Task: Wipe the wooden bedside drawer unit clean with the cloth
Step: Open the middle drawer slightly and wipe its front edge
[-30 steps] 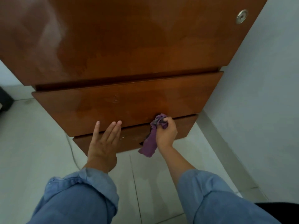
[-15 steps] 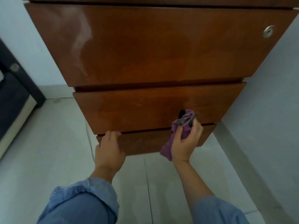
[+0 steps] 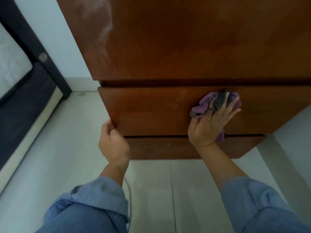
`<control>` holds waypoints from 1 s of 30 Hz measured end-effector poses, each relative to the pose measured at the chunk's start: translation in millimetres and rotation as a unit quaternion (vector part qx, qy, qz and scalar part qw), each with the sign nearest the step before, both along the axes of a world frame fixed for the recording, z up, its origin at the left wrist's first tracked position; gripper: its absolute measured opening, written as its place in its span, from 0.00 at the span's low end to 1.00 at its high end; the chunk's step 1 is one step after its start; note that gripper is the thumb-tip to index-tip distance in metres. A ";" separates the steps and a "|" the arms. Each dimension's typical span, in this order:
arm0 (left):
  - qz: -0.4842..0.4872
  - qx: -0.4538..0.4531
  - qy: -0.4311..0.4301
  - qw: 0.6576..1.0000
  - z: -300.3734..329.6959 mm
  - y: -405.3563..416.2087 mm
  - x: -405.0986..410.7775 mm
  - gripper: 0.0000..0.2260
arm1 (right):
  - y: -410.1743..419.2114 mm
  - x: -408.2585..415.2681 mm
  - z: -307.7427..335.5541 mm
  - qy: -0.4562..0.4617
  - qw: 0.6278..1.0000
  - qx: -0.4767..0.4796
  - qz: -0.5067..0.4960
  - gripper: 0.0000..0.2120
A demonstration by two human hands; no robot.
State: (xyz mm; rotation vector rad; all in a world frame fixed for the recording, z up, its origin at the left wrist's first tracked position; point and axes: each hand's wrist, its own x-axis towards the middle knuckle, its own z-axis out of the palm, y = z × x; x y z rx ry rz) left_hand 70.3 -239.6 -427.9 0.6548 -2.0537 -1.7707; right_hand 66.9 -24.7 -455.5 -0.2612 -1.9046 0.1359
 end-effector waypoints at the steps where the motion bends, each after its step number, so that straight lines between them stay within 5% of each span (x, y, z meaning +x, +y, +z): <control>1: 0.002 0.015 0.003 1.000 -3.2 -3.5 -2.2 0.17 | -13.1 -3.8 -1.4 -0.008 0.999 0.022 0.029 0.31; 9: -0.022 0.162 -0.002 0.986 -4.8 -21.5 -12.1 0.16 | -99.6 -27.2 -15.7 -0.090 0.960 0.238 0.113 0.31; 14: -0.091 0.154 0.002 0.984 -8.9 -34.9 -14.1 0.12 | -130.7 -32.3 -11.2 -0.136 0.903 0.358 0.196 0.25; 20: -0.023 0.304 -0.069 0.950 -9.4 -47.0 -2.3 0.15 | -157.6 -39.3 -13.1 -0.216 0.828 0.462 0.234 0.23; 25: 0.051 0.382 -0.127 0.914 -10.0 -71.0 17.7 0.18 | -190.6 -33.1 -12.1 -0.325 0.771 0.378 0.396 0.20; 27: 0.052 0.374 -0.163 0.912 -9.8 -77.9 21.9 0.20 | -194.0 -18.7 -17.4 -0.367 0.776 0.312 0.408 0.21; 30: -0.013 0.307 -0.239 0.921 -11.7 -74.7 25.2 0.17 | -177.1 15.6 -24.3 -0.482 0.776 0.182 0.364 0.44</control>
